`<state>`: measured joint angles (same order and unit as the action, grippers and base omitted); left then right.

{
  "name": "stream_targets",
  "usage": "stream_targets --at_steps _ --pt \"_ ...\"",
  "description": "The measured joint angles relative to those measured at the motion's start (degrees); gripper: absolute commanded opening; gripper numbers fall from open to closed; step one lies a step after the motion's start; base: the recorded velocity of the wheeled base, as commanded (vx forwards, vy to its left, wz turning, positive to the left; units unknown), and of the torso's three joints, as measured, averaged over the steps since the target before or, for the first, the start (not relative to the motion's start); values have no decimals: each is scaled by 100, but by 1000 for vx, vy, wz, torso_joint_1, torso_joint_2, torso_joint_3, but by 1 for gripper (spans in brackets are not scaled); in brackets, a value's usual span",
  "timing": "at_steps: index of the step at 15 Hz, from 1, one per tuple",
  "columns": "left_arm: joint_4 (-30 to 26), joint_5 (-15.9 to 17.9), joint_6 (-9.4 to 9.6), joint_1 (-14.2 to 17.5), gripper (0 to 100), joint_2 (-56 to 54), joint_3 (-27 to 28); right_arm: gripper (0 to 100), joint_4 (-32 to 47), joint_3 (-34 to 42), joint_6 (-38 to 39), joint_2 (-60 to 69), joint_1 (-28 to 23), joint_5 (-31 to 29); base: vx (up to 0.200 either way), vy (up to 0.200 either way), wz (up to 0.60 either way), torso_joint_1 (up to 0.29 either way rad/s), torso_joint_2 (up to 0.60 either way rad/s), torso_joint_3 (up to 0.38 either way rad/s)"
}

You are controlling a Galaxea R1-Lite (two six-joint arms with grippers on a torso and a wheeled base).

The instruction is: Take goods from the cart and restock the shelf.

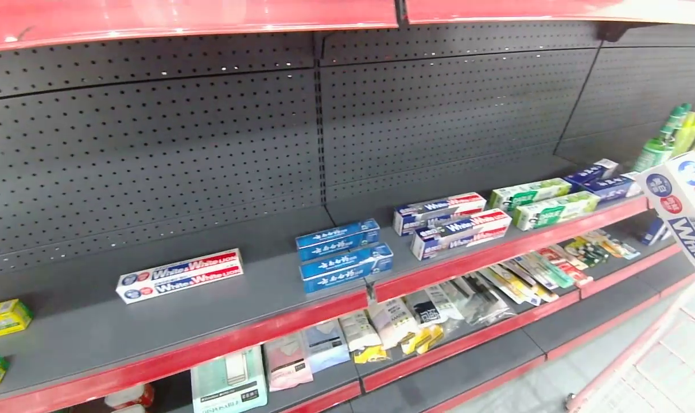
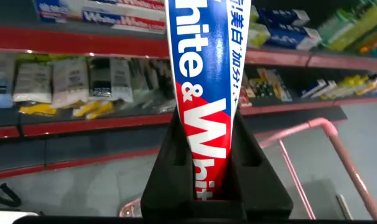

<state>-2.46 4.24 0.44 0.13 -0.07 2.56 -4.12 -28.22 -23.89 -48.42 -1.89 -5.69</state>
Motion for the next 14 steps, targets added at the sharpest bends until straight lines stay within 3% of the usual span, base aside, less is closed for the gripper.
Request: stream_targets --at_steps 4,10,14 --pt "4 -1 0 2 100 0 -2 0 0 9 0 -2 -1 0 0 0 600 1 6 2" --pt "4 38 -51 7 100 0 -4 0 -4 77 55 143 -28 12 0 0 0 0 0 0" --pt "-7 227 122 5 100 2 0 0 2 247 670 488 16 1053 0 0 0 0 0 0"
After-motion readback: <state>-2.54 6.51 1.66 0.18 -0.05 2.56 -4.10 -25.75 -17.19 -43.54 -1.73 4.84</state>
